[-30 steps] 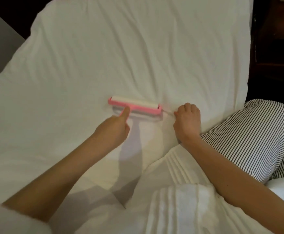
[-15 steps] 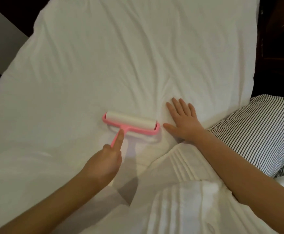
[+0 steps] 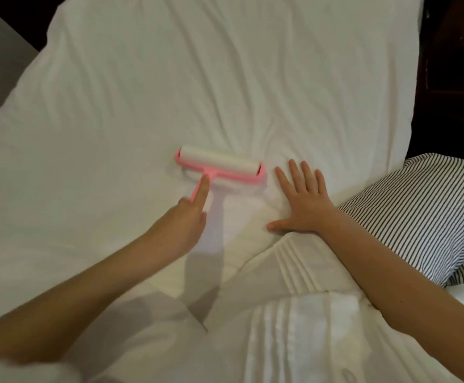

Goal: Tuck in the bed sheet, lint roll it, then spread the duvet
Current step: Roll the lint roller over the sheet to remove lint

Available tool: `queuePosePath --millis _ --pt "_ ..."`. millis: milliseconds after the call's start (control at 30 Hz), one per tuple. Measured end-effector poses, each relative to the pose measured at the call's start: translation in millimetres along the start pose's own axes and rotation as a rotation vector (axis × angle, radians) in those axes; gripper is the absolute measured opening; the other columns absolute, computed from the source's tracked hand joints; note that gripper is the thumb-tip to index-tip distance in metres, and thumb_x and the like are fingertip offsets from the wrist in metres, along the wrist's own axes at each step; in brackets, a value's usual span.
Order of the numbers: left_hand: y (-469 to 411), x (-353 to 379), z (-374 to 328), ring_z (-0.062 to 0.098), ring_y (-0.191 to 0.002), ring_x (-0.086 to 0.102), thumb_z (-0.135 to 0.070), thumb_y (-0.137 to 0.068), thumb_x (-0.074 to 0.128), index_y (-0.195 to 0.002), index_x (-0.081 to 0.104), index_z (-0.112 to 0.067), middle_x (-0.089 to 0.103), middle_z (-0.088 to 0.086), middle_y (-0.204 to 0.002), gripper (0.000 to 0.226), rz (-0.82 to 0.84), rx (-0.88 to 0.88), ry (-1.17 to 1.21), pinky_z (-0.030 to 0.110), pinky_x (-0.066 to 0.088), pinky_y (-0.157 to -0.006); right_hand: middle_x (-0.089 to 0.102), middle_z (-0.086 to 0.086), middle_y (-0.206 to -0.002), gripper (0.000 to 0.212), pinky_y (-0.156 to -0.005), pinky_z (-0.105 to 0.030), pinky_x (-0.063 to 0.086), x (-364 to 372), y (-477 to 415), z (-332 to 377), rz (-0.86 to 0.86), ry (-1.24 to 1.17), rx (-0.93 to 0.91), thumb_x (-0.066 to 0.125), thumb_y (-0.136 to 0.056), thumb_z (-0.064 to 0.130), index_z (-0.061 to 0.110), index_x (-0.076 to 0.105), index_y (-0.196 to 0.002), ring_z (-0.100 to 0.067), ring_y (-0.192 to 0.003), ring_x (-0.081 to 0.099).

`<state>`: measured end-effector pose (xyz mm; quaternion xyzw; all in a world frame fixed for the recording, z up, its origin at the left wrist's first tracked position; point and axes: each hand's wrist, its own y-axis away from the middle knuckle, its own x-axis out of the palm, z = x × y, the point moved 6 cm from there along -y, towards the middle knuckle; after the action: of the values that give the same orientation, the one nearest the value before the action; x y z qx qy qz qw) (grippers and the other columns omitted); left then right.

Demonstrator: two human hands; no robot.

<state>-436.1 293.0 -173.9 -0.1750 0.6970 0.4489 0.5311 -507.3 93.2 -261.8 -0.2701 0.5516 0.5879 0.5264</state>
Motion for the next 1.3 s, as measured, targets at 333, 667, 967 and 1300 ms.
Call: queuePosePath --millis 333,667,967,1300 --pt "-16 -15 -5 0.037 -0.083 0.058 -0.024 -0.100 0.037 -0.149 -0.012 -0.021 0.044 0.018 -0.084 0.069 -0.030 -0.004 -0.001 0.033 0.033 -0.063 -0.031 -0.009 -0.152 0.129 -0.112 -0.044 -0.017 -1 8 4 0.055 0.065 -0.031 0.062 -0.065 0.074 0.021 -0.025 -0.145 -0.026 -0.140 -0.028" --pt "35 -43 -13 0.023 -0.083 0.049 -0.020 -0.096 0.035 -0.136 0.032 -0.017 0.054 0.007 -0.109 0.041 0.200 -0.014 -0.190 0.028 0.027 -0.059 -0.034 -0.011 -0.150 0.126 -0.111 -0.043 -0.019 -3 7 6 0.081 0.037 -0.057 0.064 -0.069 0.068 0.023 -0.025 -0.145 -0.025 -0.139 -0.031" --pt "-40 -10 -12 0.026 -0.062 0.046 -0.024 -0.100 0.034 -0.149 -0.014 -0.020 0.043 0.014 -0.079 0.069 -0.057 0.023 0.099 0.031 0.033 -0.057 -0.032 -0.011 -0.151 0.123 -0.112 -0.043 -0.018 -4 10 3 0.064 0.028 -0.045 0.062 -0.070 0.069 0.022 -0.023 -0.146 -0.025 -0.139 -0.030" --pt "70 -27 -15 0.017 -0.075 0.044 -0.019 -0.100 0.029 -0.149 -0.010 -0.027 0.039 -0.001 -0.078 0.063 0.232 -0.059 -0.253 0.029 0.041 -0.071 -0.027 -0.006 -0.154 0.115 -0.114 -0.043 -0.013 -7 9 0 0.053 -0.054 0.015 0.061 -0.074 0.066 0.026 -0.020 -0.147 -0.023 -0.142 -0.025"
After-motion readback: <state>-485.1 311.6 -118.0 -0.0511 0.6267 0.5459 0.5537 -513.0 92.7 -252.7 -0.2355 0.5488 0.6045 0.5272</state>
